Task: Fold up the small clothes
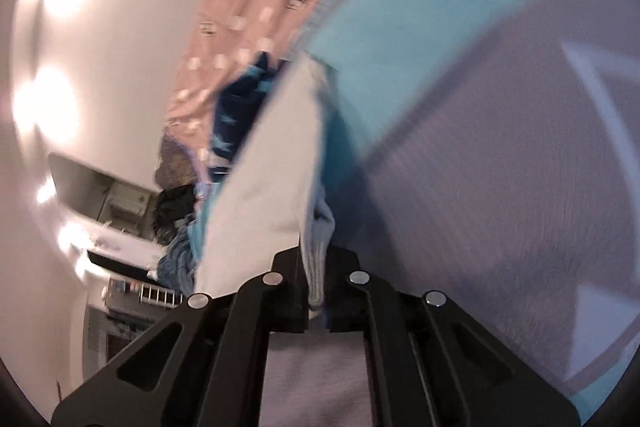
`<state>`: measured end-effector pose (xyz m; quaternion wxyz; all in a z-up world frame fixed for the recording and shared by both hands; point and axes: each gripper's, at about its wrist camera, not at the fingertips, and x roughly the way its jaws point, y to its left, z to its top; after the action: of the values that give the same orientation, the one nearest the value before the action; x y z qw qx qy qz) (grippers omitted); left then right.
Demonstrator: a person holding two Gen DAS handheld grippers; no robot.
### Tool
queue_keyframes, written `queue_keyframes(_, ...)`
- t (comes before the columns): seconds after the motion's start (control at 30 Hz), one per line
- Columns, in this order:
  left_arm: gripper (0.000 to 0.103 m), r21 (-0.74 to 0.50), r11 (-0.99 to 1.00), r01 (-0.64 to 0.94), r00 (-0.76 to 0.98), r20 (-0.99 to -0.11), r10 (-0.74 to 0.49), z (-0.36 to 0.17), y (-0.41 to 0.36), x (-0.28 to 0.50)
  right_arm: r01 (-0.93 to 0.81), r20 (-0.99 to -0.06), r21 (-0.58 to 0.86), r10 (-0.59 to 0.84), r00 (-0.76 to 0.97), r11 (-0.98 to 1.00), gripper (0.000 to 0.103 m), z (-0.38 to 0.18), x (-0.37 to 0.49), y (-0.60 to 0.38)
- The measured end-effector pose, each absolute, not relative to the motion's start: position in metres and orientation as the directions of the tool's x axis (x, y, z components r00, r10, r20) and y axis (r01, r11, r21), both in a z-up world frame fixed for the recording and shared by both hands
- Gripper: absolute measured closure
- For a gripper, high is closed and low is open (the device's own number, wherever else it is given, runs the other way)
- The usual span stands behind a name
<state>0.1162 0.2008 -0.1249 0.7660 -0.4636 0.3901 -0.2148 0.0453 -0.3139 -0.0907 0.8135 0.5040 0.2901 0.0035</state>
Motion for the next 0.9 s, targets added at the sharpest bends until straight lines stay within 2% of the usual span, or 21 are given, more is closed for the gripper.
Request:
queue_keyframes(0.1, 0.1, -0.872, 0.488, 0.037, 0.59, -0.375, -0.715, -0.101, 0.193, 0.097, 0.261, -0.456, 0.802, 0.269, 0.849, 0.537, 0.099, -0.066, 0.04, -0.321)
queue_keyframes(0.17, 0.1, -0.855, 0.516, 0.062, 0.583, -0.388, -0.714, -0.096, 0.189, 0.083, 0.295, -0.497, 0.776, 0.251, 0.831, 0.558, 0.099, -0.064, 0.032, -0.328)
queue_keyframes(0.3, 0.1, -0.812, 0.583, 0.025, 0.546, -0.477, -0.688, -0.118, 0.188, 0.061, 0.395, -0.59, 0.75, 0.266, 0.762, 0.531, 0.099, -0.1, 0.015, -0.339)
queue_keyframes(0.4, 0.1, -0.817, 0.576, -0.039, 0.537, -0.503, -0.677, -0.14, 0.198, 0.055, 0.403, -0.576, 0.771, 0.269, 0.772, 0.493, 0.099, -0.116, 0.005, -0.343)
queue_keyframes(0.47, 0.099, -0.818, 0.574, -0.041, 0.542, -0.501, -0.674, -0.139, 0.203, 0.054, 0.442, -0.603, 0.739, 0.206, 0.771, 0.509, 0.085, -0.109, -0.001, -0.345)
queue_keyframes(0.5, 0.099, -0.802, 0.597, -0.035, 0.549, -0.514, -0.659, -0.134, 0.203, 0.053, 0.475, -0.627, 0.7, 0.141, 0.766, 0.534, 0.082, -0.101, -0.006, -0.348)
queue_keyframes(0.6, 0.089, -0.755, 0.656, -0.019, 0.584, -0.541, -0.605, -0.12, 0.206, 0.05, 0.541, -0.663, 0.568, -0.045, 0.748, 0.62, 0.077, -0.077, -0.017, -0.346)
queue_keyframes(0.67, 0.076, -0.738, 0.675, -0.011, 0.61, -0.54, -0.58, -0.114, 0.213, 0.046, 0.527, -0.649, 0.505, -0.103, 0.754, 0.683, 0.077, -0.064, -0.019, -0.34)
queue_keyframes(0.77, 0.07, -0.73, 0.684, 0.001, 0.644, -0.522, -0.559, -0.106, 0.226, 0.051, 0.454, -0.642, 0.437, -0.084, 0.762, 0.777, 0.074, -0.052, -0.006, -0.313)
queue_keyframes(0.83, 0.063, -0.729, 0.684, 0.02, 0.65, -0.51, -0.563, -0.101, 0.233, 0.06, 0.376, -0.64, 0.384, -0.05, 0.767, 0.843, 0.072, -0.045, 0.008, -0.285)
queue_keyframes(0.9, 0.062, -0.717, 0.695, 0.041, 0.65, -0.509, -0.564, -0.096, 0.237, 0.078, 0.295, -0.636, 0.343, -0.011, 0.771, 0.892, 0.069, -0.039, 0.021, -0.259)
